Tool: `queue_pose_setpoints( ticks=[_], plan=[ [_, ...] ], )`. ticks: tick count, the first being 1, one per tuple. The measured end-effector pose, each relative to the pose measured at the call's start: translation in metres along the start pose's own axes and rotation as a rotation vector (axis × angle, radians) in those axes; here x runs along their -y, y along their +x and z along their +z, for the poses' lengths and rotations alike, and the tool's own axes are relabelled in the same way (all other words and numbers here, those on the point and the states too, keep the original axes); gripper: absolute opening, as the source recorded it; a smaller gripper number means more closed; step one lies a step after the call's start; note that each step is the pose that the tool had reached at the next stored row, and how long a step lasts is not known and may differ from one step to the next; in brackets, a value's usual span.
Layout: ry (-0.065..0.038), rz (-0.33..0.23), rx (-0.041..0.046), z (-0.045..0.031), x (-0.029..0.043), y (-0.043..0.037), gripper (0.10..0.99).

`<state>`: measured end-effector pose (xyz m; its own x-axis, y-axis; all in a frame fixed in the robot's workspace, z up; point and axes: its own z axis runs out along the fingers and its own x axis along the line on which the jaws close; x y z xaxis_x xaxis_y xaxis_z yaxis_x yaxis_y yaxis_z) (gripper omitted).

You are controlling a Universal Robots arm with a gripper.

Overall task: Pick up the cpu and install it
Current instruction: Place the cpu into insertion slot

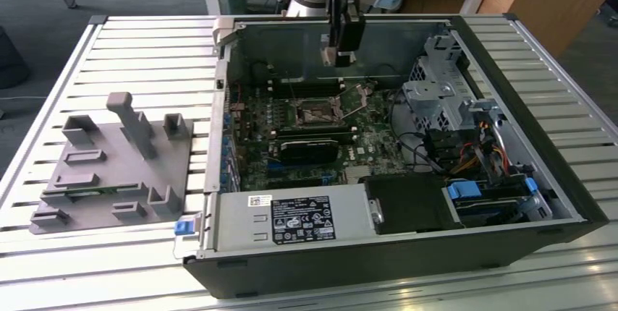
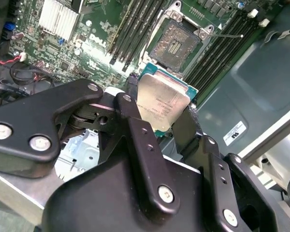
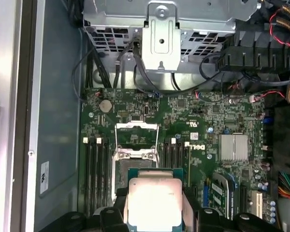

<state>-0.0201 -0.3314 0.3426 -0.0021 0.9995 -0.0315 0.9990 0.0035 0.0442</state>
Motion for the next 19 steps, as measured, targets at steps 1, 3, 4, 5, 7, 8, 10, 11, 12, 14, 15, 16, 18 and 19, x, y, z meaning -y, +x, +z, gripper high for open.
queue_pose_setpoints(
  ticks=[1,3,4,5,7,8,10,11,12,14,15,16,18,19],
  plan=[
    [0.0,0.0,0.0013,0.0014,0.0,0.0001,0.533],
    [0.0,0.0,0.0028,0.0044,0.0002,0.0002,0.533],
    [0.0,0.0,0.0033,0.0059,0.0002,0.0002,0.533],
    [0.0,0.0,0.0034,0.0073,0.0003,0.0003,0.533],
    [0.0,0.0,0.0035,0.0093,0.0004,0.0003,0.533],
    [0.0,0.0,0.0035,0.0102,0.0004,0.0004,0.533],
    [0.0,0.0,0.0036,0.0122,0.0005,0.0004,0.533],
    [0.0,0.0,0.0035,0.0135,0.0006,0.0005,0.533],
    [0.0,0.0,0.0036,0.0148,0.0007,0.0005,0.533],
    [0.0,0.0,0.0035,0.0173,0.0008,0.0006,0.533],
    [0.0,0.0,0.0035,0.0185,0.0008,0.0006,0.533],
    [0.0,0.0,0.0036,0.0195,0.0008,0.0007,0.533],
    [0.0,0.0,0.0035,0.0216,0.0009,0.0007,0.533],
    [0.0,0.0,0.0035,0.0224,0.001,0.0007,0.533]
  ],
)
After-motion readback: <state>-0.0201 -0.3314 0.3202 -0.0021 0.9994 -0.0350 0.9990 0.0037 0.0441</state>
